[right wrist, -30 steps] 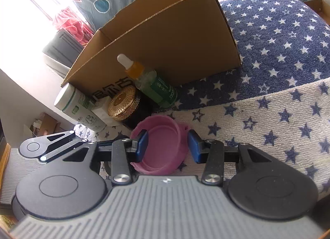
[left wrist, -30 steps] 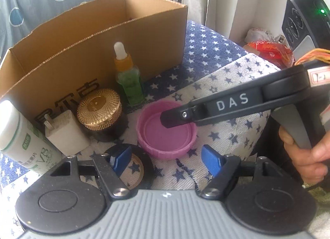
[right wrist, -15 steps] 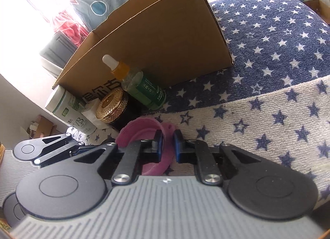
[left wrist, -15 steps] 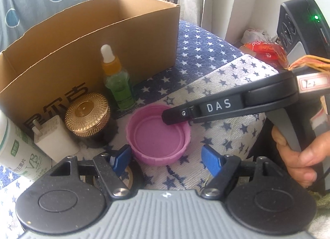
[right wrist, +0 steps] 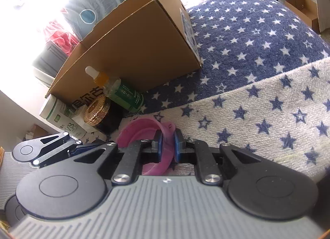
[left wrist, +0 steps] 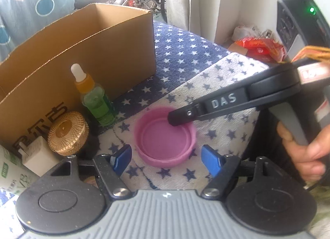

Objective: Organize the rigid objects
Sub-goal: 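Grasp the rim of the pink bowl with the right gripper, then lift the pink bowl and carry it over the box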

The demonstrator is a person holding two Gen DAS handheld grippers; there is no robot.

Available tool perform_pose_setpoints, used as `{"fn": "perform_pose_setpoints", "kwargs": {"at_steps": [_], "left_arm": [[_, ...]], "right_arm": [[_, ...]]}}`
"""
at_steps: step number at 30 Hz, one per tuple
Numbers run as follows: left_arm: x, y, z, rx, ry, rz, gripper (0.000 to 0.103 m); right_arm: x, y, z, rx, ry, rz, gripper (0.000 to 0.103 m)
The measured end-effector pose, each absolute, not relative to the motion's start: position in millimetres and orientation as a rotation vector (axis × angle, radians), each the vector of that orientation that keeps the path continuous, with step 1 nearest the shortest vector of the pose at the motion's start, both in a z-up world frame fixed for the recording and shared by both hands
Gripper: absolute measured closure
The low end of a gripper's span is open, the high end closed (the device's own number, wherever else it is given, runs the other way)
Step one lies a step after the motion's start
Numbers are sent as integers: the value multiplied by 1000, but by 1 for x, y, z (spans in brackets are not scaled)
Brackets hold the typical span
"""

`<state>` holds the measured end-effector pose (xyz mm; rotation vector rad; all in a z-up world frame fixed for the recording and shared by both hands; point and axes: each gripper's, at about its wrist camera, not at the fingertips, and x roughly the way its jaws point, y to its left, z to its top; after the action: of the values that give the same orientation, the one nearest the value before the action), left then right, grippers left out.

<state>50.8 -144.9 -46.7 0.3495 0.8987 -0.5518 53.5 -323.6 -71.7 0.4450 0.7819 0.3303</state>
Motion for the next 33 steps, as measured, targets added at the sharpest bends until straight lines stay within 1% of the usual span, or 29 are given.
{"fn": "perform_pose_setpoints", "kwargs": {"at_steps": [8, 13, 33], "left_arm": [[62, -147, -58, 356, 935, -530, 28], [62, -151, -59, 360, 928, -533, 33], [52, -153, -46, 371, 871, -526, 33]], "right_arm": [[54, -327, -76, 474, 784, 339, 90], [54, -327, -77, 473, 781, 342, 90], [47, -324, -69, 456, 757, 342, 89]]}}
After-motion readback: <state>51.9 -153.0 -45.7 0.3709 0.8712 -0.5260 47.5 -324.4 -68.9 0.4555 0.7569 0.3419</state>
